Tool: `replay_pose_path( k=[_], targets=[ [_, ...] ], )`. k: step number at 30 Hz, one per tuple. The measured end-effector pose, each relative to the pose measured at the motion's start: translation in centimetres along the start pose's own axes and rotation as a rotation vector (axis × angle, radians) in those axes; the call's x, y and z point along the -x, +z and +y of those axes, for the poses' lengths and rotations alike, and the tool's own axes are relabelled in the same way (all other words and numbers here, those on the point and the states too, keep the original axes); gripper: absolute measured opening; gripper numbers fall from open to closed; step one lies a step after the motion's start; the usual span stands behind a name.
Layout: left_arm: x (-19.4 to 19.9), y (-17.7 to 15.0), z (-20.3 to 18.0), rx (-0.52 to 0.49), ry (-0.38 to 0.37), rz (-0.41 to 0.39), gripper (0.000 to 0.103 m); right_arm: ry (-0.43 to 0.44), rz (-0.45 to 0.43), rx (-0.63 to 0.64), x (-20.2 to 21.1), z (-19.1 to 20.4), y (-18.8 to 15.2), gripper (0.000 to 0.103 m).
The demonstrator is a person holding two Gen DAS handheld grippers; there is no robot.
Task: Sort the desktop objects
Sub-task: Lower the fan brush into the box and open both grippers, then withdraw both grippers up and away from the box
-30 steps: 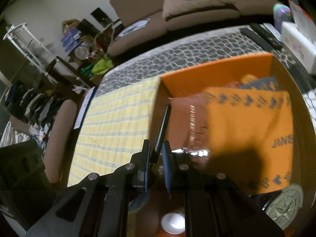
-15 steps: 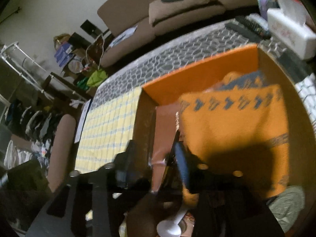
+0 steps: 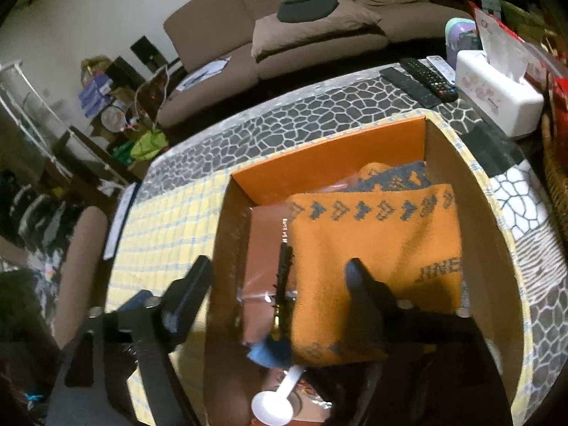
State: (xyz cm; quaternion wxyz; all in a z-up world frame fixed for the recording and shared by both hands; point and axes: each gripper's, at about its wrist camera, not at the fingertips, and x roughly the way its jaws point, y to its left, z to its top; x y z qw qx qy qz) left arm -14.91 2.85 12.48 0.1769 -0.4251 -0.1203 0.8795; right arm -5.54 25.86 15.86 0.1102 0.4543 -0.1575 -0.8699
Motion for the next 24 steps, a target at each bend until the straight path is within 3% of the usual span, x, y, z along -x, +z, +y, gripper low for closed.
replay_pose_path(
  k=[1,3,5,10,24],
  targets=[
    [0.0,0.0,-0.1,-0.006,-0.001,0.001,0.074,-0.005,0.001,0.005,0.0,0.0,-0.1,0.087],
    [0.1,-0.2,-0.4,-0.012,-0.003,0.004,0.092,-0.012,0.004,-0.001,-0.1,-0.1,-0.2,0.093],
    [0.2,-0.3,-0.5,-0.016,-0.007,0.004,0.100,-0.040,0.006,0.007,-0.3,-0.1,-0.4,0.102],
    [0.8,-0.3,-0.2,-0.017,0.011,-0.004,0.101,-0.112,0.004,0.058,-0.2,0.1,-1.0,0.103],
    [3.8,-3.2,1.0,-0.055,0.080,-0.007,0.103,-0.192,-0.001,0.141,1.4,0.5,-4.3,0.103]
  ],
)
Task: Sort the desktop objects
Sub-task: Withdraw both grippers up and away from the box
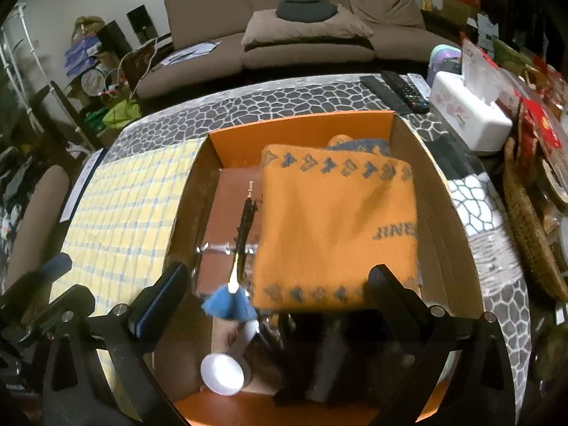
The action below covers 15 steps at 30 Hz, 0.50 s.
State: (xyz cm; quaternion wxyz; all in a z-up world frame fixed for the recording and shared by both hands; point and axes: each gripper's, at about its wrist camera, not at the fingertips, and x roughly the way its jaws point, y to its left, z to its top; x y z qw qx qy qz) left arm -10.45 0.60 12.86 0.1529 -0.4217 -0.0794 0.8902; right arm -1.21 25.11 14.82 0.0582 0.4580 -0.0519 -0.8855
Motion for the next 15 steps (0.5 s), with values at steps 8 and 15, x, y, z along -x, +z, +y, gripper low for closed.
replay_pose_path(
  k=[8,15],
  targets=[
    [1.6,-4.2,0.6,-0.005,0.032,0.025,0.103,-0.019,-0.021,-0.006,2.1,0.0,-4.2,0.103],
    [3.5,-8.0,1.0,-0.009,0.080,0.015,0.103,-0.011,-0.062,-0.007,3.9,0.4,-7.5,0.103]
  ],
)
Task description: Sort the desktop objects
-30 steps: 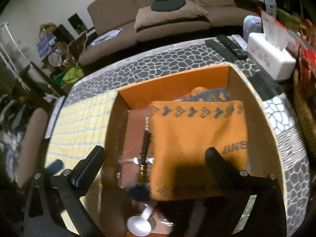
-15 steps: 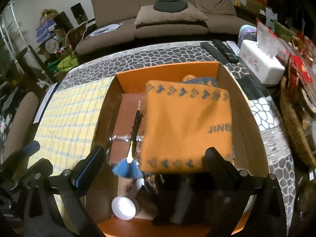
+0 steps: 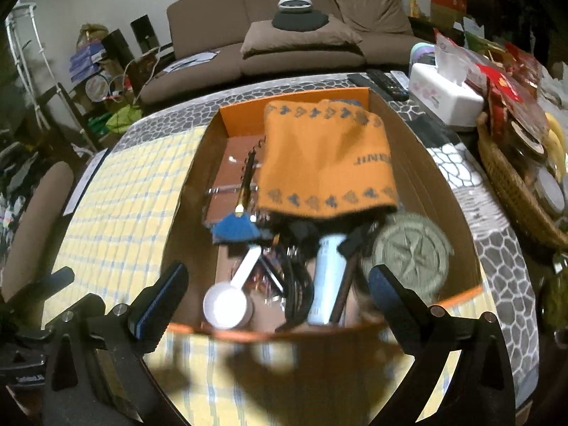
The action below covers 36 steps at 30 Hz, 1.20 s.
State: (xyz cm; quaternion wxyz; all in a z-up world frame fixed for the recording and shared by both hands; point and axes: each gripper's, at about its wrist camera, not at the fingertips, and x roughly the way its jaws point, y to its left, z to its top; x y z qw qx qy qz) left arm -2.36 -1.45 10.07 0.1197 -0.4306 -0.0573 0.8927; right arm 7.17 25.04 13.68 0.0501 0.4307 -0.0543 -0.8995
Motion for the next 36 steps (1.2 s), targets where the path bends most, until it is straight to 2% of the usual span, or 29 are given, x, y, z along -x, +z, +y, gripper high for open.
replay_pose_path(
  k=[13,20,28,36],
  targets=[
    [0.9,-4.3,1.5,0.012,0.091,-0.005,0.103,-0.016,-0.028,0.031,1.1,1.1,-4.1,0.102],
    [-1.1,-5.2,2.4,0.012,0.137,0.026,0.103,-0.016,0.026,0.040,-1.2,0.8,-5.7,0.102],
    [-3.6,-5.7,2.5,0.039,0.122,0.061,0.103,-0.031,0.082,0.039,-4.7,0.8,-6.9,0.102],
    [-6.0,-6.6,3.6,0.084,0.141,0.103,0.103,-0.054,0.121,0.034,-7.0,0.6,-7.8,0.103]
  ],
)
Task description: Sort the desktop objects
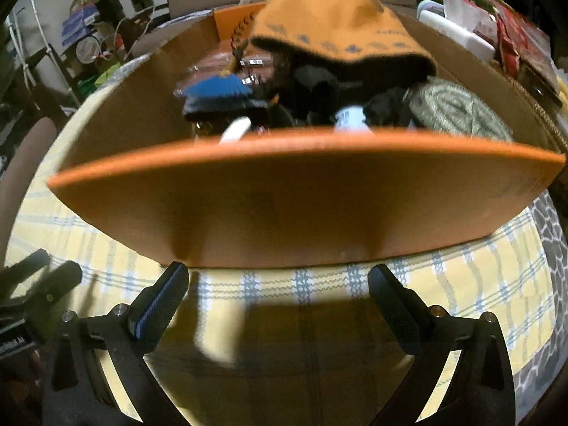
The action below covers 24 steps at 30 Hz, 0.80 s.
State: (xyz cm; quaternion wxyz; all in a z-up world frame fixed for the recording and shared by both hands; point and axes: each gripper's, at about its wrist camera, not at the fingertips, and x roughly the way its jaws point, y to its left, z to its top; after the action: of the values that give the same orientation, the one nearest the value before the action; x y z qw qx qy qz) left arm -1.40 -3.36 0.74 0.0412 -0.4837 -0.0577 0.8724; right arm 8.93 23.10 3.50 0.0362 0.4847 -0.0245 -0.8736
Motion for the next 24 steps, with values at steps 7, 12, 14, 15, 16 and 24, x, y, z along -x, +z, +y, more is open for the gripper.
replay_pose_path(
  k=[7,12,14,15,16,24],
  targets=[
    [-0.6,-0.8,-1.2,-0.073,0.077,-0.010,0.103,-0.055,-0.048,0.063,-0.1,0.8,-0.7,0.103],
    [-0.6,-1.4,-1.6,-0.101,0.099,-0.050,0.103,-0.068,-0.072,0.062,0.0,0.8,-1.1,0.103],
    [-0.6,-1.4,-1.7,-0.101,0.100,-0.051,0.103,-0.067,-0.072,0.062,0.0,0.6,-1.2,0.103],
    [-0.6,-1.4,-1.7,-0.101,0.100,-0.051,0.103,-0.067,-0.072,0.062,0.0,0.7,-1.1,0.103],
    [-0.6,-1.4,-1.6,-0.101,0.099,-0.050,0.103,-0.067,-0.072,0.062,0.0,0.7,-1.1,0.103],
    [-0.6,-1.2,-1.6,-0.078,0.107,-0.051,0.103,-0.066,-0.070,0.059,-0.1,0.7,-1.1,0.103]
  ],
)
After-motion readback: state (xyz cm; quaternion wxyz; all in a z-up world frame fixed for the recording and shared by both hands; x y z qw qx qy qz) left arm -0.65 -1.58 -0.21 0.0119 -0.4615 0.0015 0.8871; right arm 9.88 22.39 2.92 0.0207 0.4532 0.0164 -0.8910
